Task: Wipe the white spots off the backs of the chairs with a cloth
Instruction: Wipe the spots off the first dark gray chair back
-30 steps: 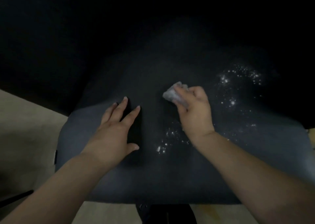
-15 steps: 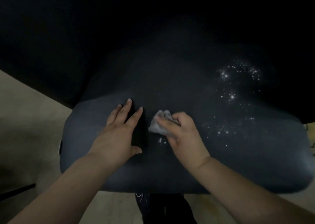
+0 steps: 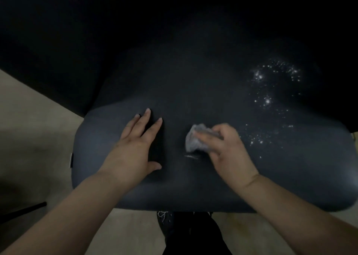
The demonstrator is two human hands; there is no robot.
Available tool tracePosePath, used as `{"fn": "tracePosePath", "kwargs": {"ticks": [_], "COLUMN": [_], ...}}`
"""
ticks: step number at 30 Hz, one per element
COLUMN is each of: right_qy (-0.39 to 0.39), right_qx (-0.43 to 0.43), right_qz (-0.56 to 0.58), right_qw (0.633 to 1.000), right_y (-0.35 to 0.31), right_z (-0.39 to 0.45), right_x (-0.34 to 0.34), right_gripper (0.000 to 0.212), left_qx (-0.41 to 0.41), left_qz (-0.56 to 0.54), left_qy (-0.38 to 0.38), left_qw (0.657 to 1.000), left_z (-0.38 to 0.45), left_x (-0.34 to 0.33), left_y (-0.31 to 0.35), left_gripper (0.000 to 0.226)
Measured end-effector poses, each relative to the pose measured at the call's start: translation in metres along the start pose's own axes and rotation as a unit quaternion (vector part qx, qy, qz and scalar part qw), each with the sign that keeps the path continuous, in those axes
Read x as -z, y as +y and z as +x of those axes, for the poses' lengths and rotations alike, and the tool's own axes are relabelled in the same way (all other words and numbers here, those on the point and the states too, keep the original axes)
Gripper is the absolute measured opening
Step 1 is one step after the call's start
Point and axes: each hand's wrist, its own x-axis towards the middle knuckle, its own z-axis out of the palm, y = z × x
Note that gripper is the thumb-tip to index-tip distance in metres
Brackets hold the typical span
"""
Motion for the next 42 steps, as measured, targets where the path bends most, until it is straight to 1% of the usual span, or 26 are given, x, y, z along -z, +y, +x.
{"fn": "tracePosePath", "kwargs": {"ticks": [1, 2, 3, 5, 8, 9, 11, 13, 15, 16, 18, 20, 21, 22, 24, 26, 28, 30, 31, 32, 35, 36, 37, 39, 41, 42], "right_qy": [0.03, 0.06, 0.073, 0.053, -0.038, -0.051, -0.016, 0.045, 0.073, 0.063, 0.027, -0.001, 0.004, 0.022, 0.072, 0.1, 0.079, 0.018, 0.006, 0.013, 0.074, 0.079, 0.069, 0.011, -0.033, -0.026], "right_qx": [-0.025, -0.052, -0.064, -0.048, 0.038, 0.055, 0.046, -0.005, -0.044, -0.04, 0.003, 0.041, 0.043, 0.031, -0.027, -0.074, -0.055, 0.009, 0.03, 0.032, -0.029, -0.04, -0.042, -0.023, 0.021, 0.041], "right_qz": [-0.004, 0.0, -0.001, 0.013, 0.001, -0.014, -0.038, -0.038, -0.013, 0.001, -0.002, -0.026, -0.038, -0.047, -0.042, -0.016, -0.006, -0.019, -0.029, -0.043, -0.058, -0.045, -0.021, 0.038, 0.043, 0.03], "right_qw": [0.999, 0.997, 0.995, 0.997, 0.999, 0.997, 0.998, 0.998, 0.996, 0.997, 1.0, 0.999, 0.998, 0.998, 0.996, 0.992, 0.995, 1.0, 0.999, 0.998, 0.995, 0.995, 0.996, 0.999, 0.998, 0.998], "right_y": [0.006, 0.007, 0.004, -0.007, -0.012, -0.008, 0.008, 0.019, 0.014, 0.007, -0.003, 0.001, 0.007, 0.016, 0.031, 0.027, 0.014, 0.007, 0.011, 0.018, 0.035, 0.033, 0.027, 0.008, -0.003, -0.002], "right_z": [0.009, 0.018, 0.023, 0.018, -0.015, -0.022, -0.022, -0.009, 0.001, 0.0, -0.016, -0.034, -0.038, -0.039, -0.032, -0.025, -0.031, -0.046, -0.05, -0.051, -0.052, -0.054, -0.056, -0.054, -0.046, -0.039], "right_x": [0.003, 0.002, -0.001, -0.01, -0.01, -0.004, 0.006, 0.01, 0.002, -0.003, -0.009, -0.001, 0.006, 0.013, 0.018, 0.012, 0.0, -0.003, 0.003, 0.009, 0.022, 0.019, 0.014, 0.0, -0.009, -0.01], "right_gripper": [0.032, 0.034, 0.038, 0.043, 0.049, 0.048, 0.043, 0.043, 0.047, 0.049, 0.05, 0.045, 0.042, 0.04, 0.041, 0.044, 0.042, 0.039, 0.039, 0.039, 0.039, 0.039, 0.038, 0.035, 0.032, 0.03], "left_qx": [0.0, 0.0, 0.001, 0.003, 0.002, 0.0, 0.0, -0.001, 0.001, 0.002, -0.008, -0.023, -0.029, -0.034, -0.034, -0.031, -0.026, -0.024, -0.024, -0.026, -0.03, -0.031, -0.032, -0.035, -0.034, -0.033], "left_qz": [0.001, 0.0, -0.001, -0.001, -0.006, -0.007, -0.003, 0.006, 0.006, 0.004, -0.002, -0.003, -0.002, 0.0, 0.006, 0.009, 0.013, 0.016, 0.018, 0.021, 0.031, 0.034, 0.037, 0.037, 0.031, 0.028], "left_qy": [0.006, 0.01, 0.013, 0.018, 0.018, 0.014, 0.012, 0.016, 0.023, 0.024, 0.023, 0.019, 0.014, 0.012, 0.013, 0.016, 0.019, 0.02, 0.02, 0.017, 0.005, 0.0, -0.003, -0.006, -0.003, 0.0], "left_qw": [1.0, 1.0, 1.0, 1.0, 1.0, 1.0, 1.0, 1.0, 1.0, 1.0, 1.0, 1.0, 0.999, 0.999, 0.999, 0.999, 0.999, 0.999, 0.999, 0.999, 0.999, 0.999, 0.999, 0.999, 0.999, 0.999], "left_z": [-0.001, -0.002, -0.002, -0.002, -0.004, -0.004, -0.006, -0.007, -0.005, -0.004, -0.001, 0.0, 0.001, 0.002, 0.005, 0.009, 0.011, 0.012, 0.012, 0.012, 0.012, 0.012, 0.012, 0.013, 0.014, 0.014], "left_x": [-0.001, -0.002, -0.003, -0.004, -0.006, -0.006, -0.006, -0.006, -0.007, -0.007, -0.008, -0.009, -0.01, -0.01, -0.01, -0.01, -0.009, -0.009, -0.009, -0.008, -0.006, -0.005, -0.005, -0.004, -0.004, -0.004], "left_y": [0.0, 0.001, 0.003, 0.007, 0.01, 0.01, 0.011, 0.013, 0.016, 0.018, 0.023, 0.028, 0.031, 0.033, 0.036, 0.038, 0.04, 0.042, 0.043, 0.044, 0.043, 0.043, 0.042, 0.041, 0.041, 0.041], "left_gripper": [0.112, 0.112, 0.111, 0.11, 0.109, 0.11, 0.11, 0.11, 0.108, 0.106, 0.104, 0.103, 0.103, 0.102, 0.102, 0.101, 0.101, 0.102, 0.102, 0.102, 0.102, 0.102, 0.102, 0.102, 0.102, 0.101]}}
